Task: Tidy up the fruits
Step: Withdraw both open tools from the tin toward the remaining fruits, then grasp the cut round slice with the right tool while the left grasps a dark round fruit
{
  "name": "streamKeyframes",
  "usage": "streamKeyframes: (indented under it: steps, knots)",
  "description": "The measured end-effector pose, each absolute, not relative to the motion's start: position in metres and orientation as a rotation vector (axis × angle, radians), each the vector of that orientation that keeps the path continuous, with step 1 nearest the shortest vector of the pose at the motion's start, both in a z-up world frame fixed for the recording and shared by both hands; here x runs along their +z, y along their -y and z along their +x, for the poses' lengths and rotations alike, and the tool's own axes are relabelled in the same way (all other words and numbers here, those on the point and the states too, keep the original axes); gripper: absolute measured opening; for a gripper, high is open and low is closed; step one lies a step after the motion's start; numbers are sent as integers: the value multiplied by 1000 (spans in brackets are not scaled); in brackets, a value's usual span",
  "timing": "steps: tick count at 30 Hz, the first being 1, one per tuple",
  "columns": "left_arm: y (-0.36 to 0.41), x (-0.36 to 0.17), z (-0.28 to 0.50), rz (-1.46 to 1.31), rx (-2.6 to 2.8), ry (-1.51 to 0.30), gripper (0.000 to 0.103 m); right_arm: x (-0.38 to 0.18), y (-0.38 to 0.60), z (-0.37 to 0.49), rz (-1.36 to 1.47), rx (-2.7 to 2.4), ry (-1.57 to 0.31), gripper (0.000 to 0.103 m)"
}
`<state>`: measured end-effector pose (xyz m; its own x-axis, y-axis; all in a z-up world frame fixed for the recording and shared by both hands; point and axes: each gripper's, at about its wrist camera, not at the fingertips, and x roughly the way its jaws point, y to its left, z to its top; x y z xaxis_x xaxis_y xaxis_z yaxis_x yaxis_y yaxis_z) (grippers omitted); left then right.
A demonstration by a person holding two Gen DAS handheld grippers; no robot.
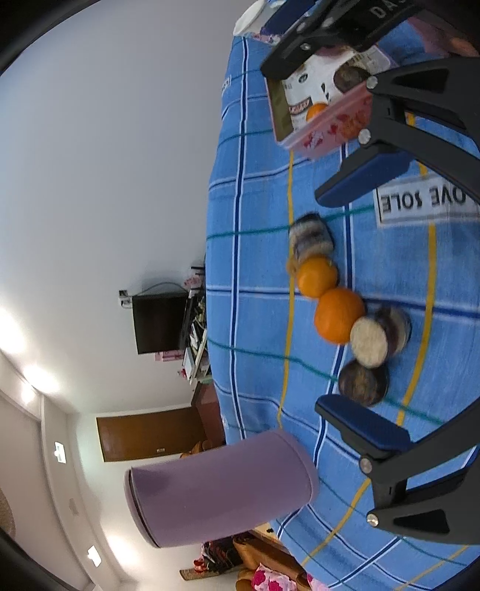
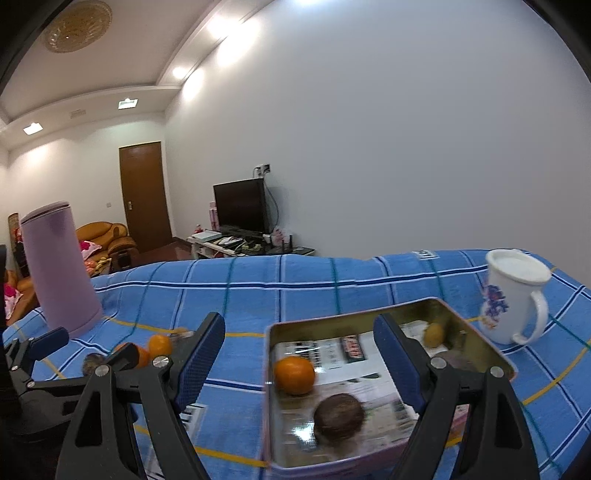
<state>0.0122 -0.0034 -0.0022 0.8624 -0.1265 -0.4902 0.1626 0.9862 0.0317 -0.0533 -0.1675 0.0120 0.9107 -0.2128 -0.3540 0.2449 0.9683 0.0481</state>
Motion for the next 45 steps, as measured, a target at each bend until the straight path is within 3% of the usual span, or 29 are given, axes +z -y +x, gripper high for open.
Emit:
streamKeyframes:
  steps: [18, 28, 33, 38, 41, 45]
  knots:
    - [-107, -9, 67, 1, 83, -570, 103, 6, 111, -25, 88, -109, -432, 84]
    - [-147, -16, 81, 29, 259, -622, 103, -21, 48, 17, 42, 151, -712, 83]
    - [-154, -21, 85, 12, 258, -664, 103, -37, 15, 43, -21, 227, -844, 57]
    - [-152, -19, 86, 19, 234, -662, 103, -45, 1, 55, -58, 244, -880, 54]
    - [-149, -19, 85, 18, 206, -668, 103, -45, -1, 55, -91, 220, -884, 40]
    - [-142, -17, 84, 13, 129, -671, 103, -42, 15, 52, -29, 237, -888, 40]
